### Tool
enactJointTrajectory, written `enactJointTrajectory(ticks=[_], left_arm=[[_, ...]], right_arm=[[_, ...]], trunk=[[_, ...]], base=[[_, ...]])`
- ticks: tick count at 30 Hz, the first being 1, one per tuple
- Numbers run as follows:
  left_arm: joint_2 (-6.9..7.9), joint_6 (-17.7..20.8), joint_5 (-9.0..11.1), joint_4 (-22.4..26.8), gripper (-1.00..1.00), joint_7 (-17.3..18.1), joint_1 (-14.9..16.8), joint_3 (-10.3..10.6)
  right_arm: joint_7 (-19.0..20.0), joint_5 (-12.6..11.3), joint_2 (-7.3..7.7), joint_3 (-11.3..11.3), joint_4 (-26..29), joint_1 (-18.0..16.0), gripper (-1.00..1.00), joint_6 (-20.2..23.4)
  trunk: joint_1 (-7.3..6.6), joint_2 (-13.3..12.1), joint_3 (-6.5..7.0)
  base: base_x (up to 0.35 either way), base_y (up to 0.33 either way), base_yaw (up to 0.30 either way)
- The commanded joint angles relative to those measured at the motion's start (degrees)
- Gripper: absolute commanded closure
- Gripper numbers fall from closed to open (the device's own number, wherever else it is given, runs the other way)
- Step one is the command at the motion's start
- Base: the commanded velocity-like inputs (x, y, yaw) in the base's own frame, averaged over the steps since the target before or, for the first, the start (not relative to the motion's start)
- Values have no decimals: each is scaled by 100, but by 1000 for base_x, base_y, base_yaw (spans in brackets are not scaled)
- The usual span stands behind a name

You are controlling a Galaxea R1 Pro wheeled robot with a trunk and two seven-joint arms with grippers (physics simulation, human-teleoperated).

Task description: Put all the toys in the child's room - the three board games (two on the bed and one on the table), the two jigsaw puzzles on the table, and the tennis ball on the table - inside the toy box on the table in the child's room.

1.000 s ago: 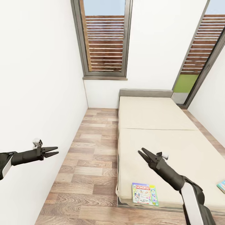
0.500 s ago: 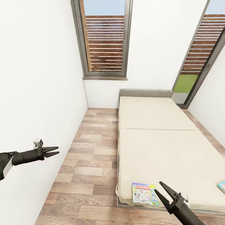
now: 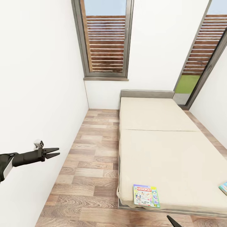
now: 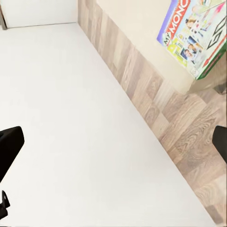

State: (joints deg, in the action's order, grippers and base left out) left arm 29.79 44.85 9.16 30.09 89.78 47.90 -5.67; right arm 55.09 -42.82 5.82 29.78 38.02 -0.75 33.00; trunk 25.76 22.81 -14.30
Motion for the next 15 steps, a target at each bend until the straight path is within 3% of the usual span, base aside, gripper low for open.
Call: enactJointTrajectory(ticks=[1, 6, 15], left_arm=[[-1, 62, -2, 2, -100, 22, 5, 4], [-19, 67, -2, 5, -100, 22, 2, 8], [-73, 73, -1, 11, -100, 22, 6, 11]], right_arm=[[4, 9, 17, -8, -134, -63, -100, -39], [-2, 332, 40, -73, -578, -308, -100, -403], [32, 435, 19, -132, -665, -369, -100, -621]], trunk=[[3, 11, -11], [3, 11, -11], [3, 11, -11]], base=[[0, 0, 0], [0, 0, 0], [0, 0, 0]])
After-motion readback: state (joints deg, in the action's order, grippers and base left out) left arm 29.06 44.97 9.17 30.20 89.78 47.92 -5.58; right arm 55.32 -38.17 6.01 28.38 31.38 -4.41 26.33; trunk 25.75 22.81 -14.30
